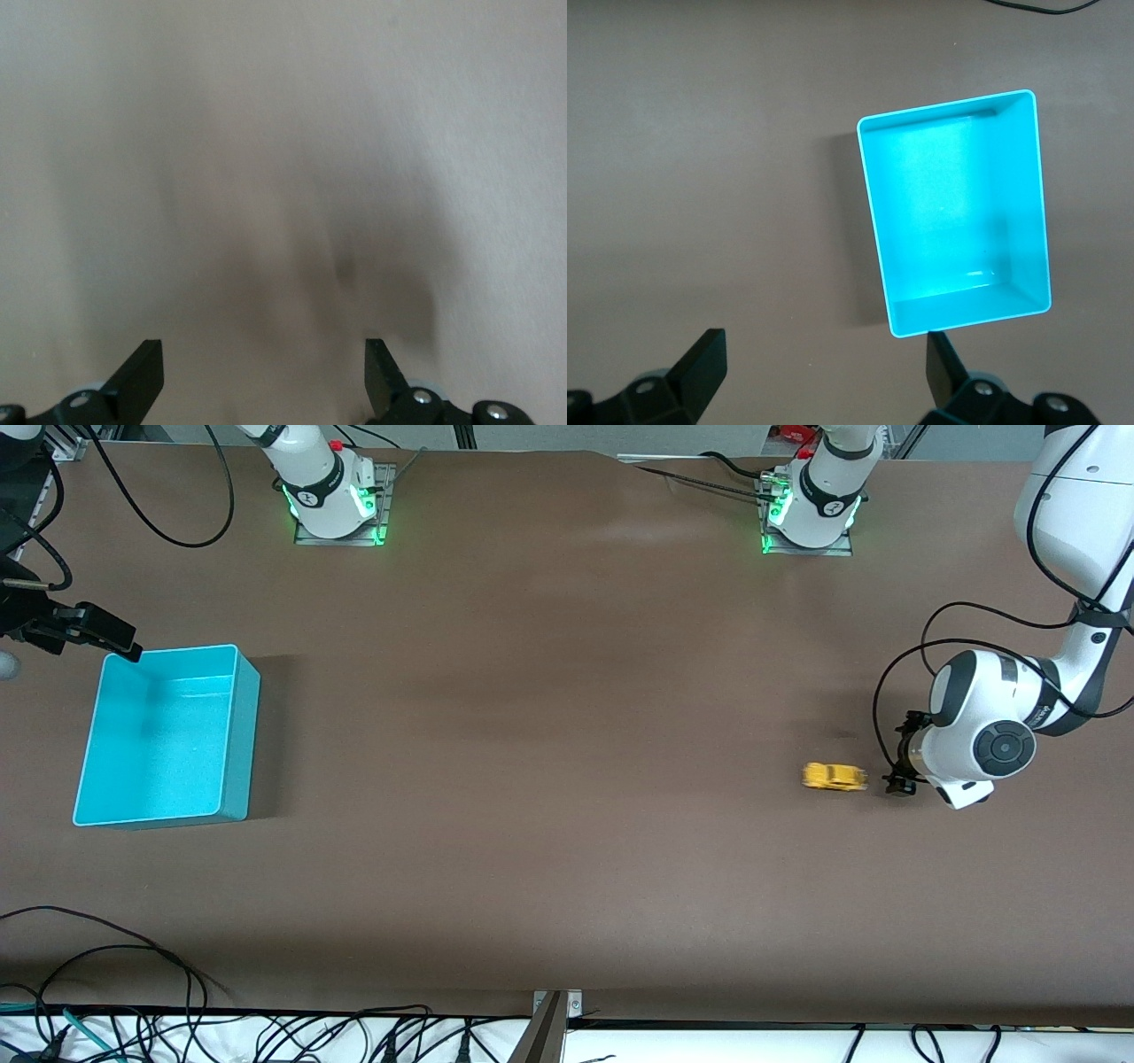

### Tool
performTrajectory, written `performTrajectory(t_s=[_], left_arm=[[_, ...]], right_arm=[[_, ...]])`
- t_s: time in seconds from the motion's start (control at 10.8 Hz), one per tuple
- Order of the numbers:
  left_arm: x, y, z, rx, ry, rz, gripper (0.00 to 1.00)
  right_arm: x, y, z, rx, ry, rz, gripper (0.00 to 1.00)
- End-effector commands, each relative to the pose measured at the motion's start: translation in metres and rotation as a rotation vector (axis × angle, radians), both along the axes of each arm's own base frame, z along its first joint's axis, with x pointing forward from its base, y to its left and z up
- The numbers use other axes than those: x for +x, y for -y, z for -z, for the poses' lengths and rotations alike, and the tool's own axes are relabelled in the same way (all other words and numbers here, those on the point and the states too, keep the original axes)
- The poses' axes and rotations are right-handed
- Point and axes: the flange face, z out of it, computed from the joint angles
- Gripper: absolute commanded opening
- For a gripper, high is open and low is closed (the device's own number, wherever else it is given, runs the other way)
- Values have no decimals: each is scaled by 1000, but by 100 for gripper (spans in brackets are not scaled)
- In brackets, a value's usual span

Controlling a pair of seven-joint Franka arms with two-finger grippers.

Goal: Wind up and store yellow beetle car
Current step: 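Reach the right gripper to the car beside the bin while the left gripper withdraws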

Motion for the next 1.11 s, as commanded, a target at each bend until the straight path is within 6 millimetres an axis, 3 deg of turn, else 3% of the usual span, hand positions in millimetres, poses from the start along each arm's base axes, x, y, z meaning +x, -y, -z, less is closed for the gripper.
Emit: performTrajectory(t_s=[0.0, 0.28, 0.46, 0.56, 0.83, 1.02], left_arm=[[-2, -5, -6, -18, -10, -4, 100], [2, -21, -17, -29, 7, 24, 100], [16, -23, -42, -81, 15, 91, 99], [25, -27, -60, -128, 2, 137, 99], [59, -17, -144, -235, 8, 386, 100], [76, -16, -187, -318, 86, 472, 100]], right_arm=[[0, 0, -5, 8, -2, 8, 100], [0, 0, -5, 8, -2, 6, 100], [-1, -8, -1, 11, -22, -16, 100], [2, -24, 4, 6, -29, -35, 100], [3, -27, 7, 8, -40, -39, 100], [3, -37, 10, 5, -45, -56, 100]])
